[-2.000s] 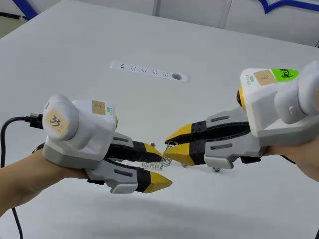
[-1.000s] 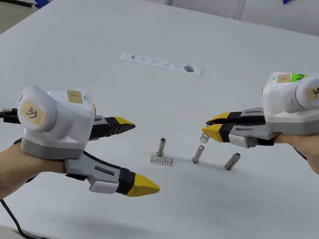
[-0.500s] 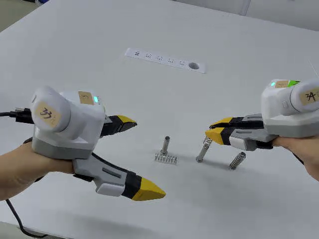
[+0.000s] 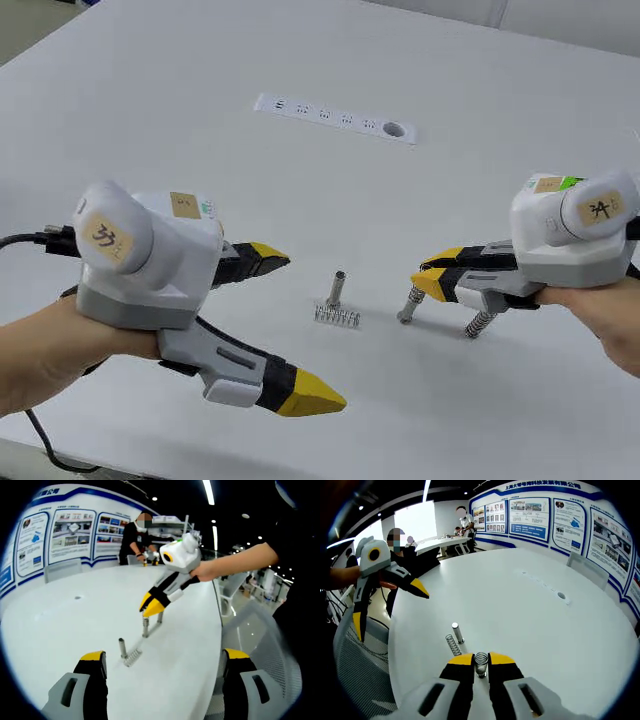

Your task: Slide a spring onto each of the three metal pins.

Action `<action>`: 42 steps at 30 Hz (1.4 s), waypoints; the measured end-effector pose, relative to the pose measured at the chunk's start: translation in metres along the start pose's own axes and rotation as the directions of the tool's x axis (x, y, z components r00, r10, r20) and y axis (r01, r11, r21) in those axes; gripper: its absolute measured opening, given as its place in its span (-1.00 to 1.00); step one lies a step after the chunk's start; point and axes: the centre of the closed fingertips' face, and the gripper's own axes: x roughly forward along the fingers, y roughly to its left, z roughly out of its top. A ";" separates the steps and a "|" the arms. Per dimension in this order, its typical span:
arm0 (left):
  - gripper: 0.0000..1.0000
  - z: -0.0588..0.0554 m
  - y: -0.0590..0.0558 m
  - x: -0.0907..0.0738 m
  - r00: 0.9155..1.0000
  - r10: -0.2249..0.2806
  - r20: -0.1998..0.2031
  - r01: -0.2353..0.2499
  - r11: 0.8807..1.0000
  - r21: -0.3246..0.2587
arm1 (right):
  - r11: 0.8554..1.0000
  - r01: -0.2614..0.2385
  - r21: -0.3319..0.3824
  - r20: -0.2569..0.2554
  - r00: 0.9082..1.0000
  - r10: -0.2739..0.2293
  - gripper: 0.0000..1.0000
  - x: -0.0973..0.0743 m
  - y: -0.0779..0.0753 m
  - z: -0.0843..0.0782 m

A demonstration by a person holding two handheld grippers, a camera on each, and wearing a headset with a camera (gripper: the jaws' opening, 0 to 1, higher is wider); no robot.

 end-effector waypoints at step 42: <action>0.93 0.009 0.012 -0.011 0.999 0.038 -0.001 -0.038 0.999 0.037 | 0.998 0.008 -0.066 0.007 1.000 -0.008 -0.60 0.007 0.021 0.010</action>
